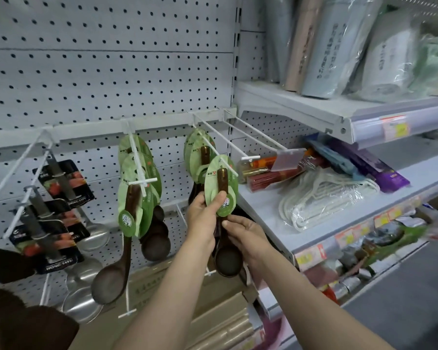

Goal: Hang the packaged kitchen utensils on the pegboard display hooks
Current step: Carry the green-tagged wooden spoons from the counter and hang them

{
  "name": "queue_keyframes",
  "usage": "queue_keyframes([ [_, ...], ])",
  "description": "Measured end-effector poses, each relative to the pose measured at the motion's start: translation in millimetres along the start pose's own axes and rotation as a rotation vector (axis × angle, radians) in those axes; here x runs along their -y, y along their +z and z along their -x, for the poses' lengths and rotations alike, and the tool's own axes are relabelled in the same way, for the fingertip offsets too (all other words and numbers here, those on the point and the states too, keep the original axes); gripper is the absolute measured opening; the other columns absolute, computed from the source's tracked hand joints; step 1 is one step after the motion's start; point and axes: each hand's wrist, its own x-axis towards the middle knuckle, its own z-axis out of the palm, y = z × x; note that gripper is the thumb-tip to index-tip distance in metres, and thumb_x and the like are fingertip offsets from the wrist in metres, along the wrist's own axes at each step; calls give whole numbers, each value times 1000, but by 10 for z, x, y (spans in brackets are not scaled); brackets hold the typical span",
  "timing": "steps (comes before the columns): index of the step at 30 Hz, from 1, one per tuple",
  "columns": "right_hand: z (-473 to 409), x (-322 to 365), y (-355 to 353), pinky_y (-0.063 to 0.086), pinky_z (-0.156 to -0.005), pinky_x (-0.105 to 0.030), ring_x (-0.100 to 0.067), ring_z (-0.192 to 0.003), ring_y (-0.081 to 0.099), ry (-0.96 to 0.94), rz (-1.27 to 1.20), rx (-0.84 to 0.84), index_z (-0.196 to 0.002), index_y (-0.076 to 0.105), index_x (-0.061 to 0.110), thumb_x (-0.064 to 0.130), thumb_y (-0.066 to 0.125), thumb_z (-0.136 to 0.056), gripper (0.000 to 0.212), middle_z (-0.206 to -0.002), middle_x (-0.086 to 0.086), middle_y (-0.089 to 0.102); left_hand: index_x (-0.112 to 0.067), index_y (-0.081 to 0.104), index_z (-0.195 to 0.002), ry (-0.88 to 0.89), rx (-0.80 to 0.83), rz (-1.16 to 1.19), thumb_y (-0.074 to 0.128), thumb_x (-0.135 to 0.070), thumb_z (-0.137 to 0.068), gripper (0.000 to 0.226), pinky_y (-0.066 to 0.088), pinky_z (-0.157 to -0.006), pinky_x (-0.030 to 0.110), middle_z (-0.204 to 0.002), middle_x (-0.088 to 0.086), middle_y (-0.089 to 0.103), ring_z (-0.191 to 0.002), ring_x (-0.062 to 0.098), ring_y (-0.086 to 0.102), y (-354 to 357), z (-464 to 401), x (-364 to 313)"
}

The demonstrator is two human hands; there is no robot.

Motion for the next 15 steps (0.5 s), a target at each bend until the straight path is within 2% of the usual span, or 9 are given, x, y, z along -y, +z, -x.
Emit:
queue_keyframes([
  [5,-260,158,106,53,-104,-40,-29,-110,70,-14,36,-32,-121,65,3,6,76,-88,34,-109,-15,76,-13,74,-100,43,-43,-21,77,-14,-88,13,59,-88,40,-98,9,78,-99,30,73,10,-311,-6],
  [9,-327,137,118,57,-86,-25,-17,-100,73,0,37,-24,-121,66,6,8,74,-90,31,-106,-10,77,-15,70,-107,75,-59,-66,78,-18,-88,21,58,-90,37,-101,5,77,-99,23,73,-46,-316,5],
  [12,-351,114,75,56,-92,-30,-20,-107,72,6,-10,-64,-118,68,10,17,70,-94,24,-112,-9,76,-21,60,-119,135,-158,-74,76,-26,-89,35,52,-93,25,-118,-2,69,-109,10,66,-112,-235,-12],
  [15,-371,229,73,52,-95,-32,-15,-110,68,-91,-40,-130,-120,66,16,29,60,-101,24,-119,-4,73,-34,50,-139,207,-190,-119,59,-45,-98,44,39,-108,28,-145,-9,52,-132,7,49,-163,-216,-3],
])
